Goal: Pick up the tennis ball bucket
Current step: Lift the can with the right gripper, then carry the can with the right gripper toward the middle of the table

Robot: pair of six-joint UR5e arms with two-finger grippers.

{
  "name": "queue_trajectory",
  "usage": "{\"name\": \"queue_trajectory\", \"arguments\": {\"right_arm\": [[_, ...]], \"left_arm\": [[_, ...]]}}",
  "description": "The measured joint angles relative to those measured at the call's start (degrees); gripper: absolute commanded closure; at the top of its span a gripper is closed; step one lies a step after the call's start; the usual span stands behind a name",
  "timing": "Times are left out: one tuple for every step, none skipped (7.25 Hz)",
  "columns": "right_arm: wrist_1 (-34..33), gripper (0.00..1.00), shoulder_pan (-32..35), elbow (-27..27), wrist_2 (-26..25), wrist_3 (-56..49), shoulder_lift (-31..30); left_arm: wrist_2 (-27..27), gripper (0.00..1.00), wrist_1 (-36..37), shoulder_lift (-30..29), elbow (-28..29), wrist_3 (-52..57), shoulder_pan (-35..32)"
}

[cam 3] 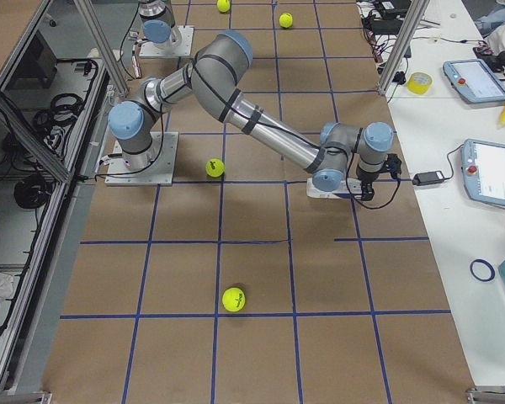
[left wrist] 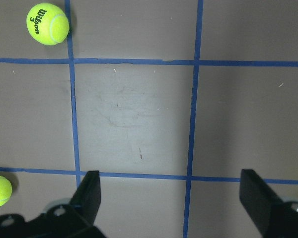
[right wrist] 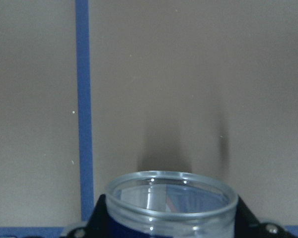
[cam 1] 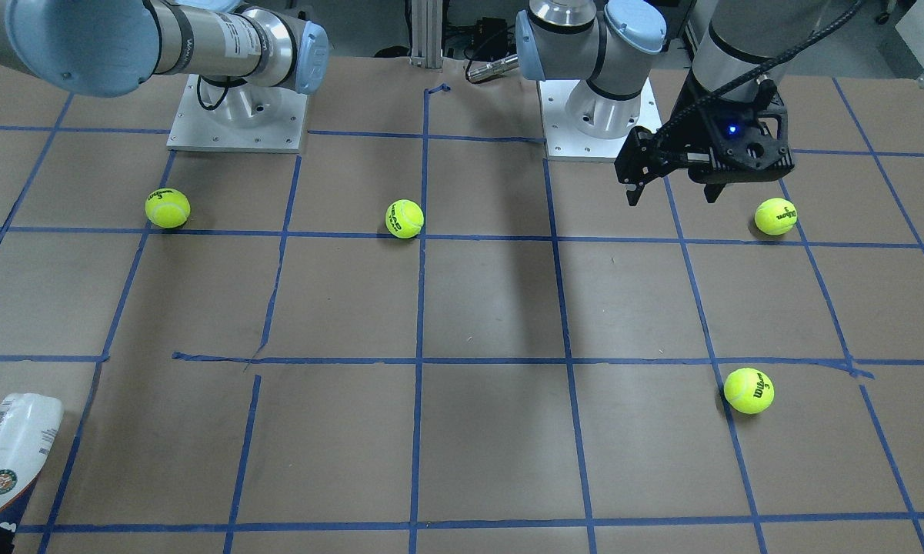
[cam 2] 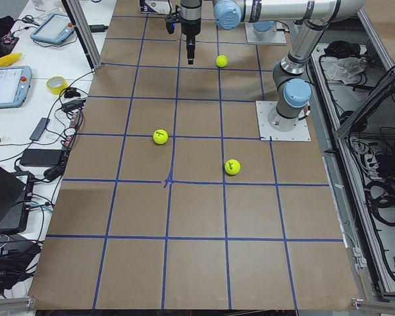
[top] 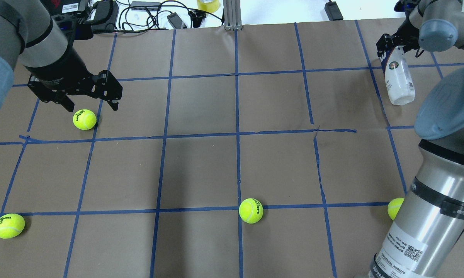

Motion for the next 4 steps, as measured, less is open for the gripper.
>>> {"name": "queue_trajectory", "arguments": {"right_arm": [[0.16, 0.37, 0.61, 0.42, 0.14, -0.88, -1.87], [0.31, 0.49, 1.87, 1.46, 0.02, -1.43, -4.09], [0.38, 0.51, 3.89, 3.41, -0.28, -1.72, -6.89], [0.43, 0.54, 6.72, 6.21, -0.32, -1.84, -10.19]], "left_arm": [[-0.08, 0.0, 0.04, -0.02, 0.02, 0.0, -0.02], [-0.15, 0.0, 0.14, -0.07, 0.03, 0.0, -0.02], [-0.17, 0.0, 0.24, -0.11, 0.03, 0.0, 0.0], [-0.16, 0.0, 0.31, -0.11, 0.03, 0.07, 0.1]]}}
